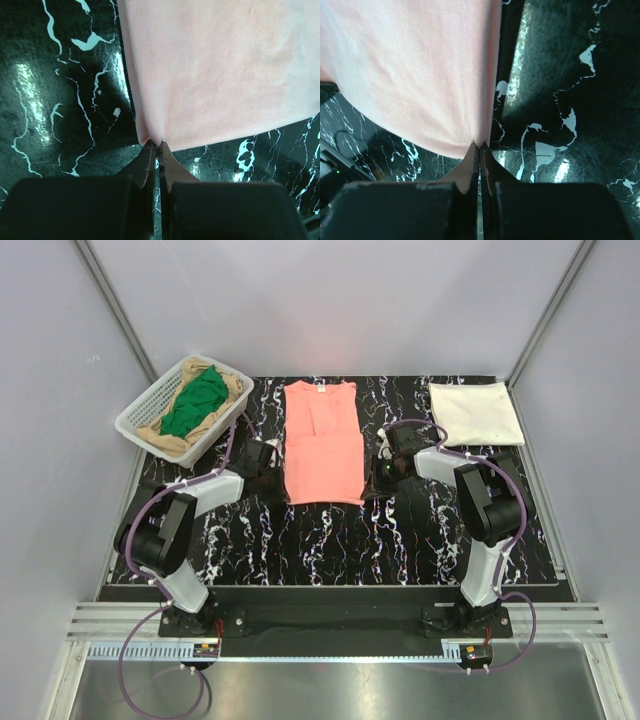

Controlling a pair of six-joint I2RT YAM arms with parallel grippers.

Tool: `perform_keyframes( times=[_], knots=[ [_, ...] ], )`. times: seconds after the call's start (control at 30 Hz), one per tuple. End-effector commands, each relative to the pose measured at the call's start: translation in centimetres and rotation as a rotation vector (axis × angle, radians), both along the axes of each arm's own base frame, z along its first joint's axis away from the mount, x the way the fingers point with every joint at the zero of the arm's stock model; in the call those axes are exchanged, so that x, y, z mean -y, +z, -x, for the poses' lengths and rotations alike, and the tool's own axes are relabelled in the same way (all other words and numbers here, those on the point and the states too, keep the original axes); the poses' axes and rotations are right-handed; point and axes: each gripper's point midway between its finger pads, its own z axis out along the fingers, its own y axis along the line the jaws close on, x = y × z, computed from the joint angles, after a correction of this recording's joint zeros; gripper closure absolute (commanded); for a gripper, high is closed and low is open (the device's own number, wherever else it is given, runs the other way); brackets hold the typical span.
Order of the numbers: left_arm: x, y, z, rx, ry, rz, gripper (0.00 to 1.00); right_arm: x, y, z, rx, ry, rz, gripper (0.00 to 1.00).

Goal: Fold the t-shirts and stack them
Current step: Fold the tshirt

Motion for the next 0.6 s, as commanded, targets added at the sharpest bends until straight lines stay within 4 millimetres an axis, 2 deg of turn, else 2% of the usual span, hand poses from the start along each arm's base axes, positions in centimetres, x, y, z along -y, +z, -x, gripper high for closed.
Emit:
perform_keyframes(
  times=[0.0,0.1,0.23,0.37,0.47,0.57],
  knots=[
    [0.3,0.8,0.3,0.018,0.022,0.017,1.0,0.8,0.6,-0.1,0.029,-0.057,0.014,1.0],
    [-0.1,0.2,1.1,0.0,0.04,0.009,1.0,1.2,0.7,0.3,0.033,-0.069,0.026,1.0],
    [-0.7,0.4,2.2,0.012,0.047,-0.003,1.0,2.1,0.9,1.1,0.043,-0.1,0.059,1.0],
    [-2.3,0.7,2.8,0.032,0.082,-0.06,1.0,3.3,1.4,1.7,0.059,-0.126,0.103,1.0],
    [-1.5,1.0,3.4,0.022,0.056,-0.022,1.0,3.1,1.7,2.7,0.044,-0.113,0.077,1.0],
    [0.4,1.6,4.6,-0.009,-0.013,0.077,1.0,2.3,2.0,3.8,0.026,-0.096,0.024,1.0]
  ],
)
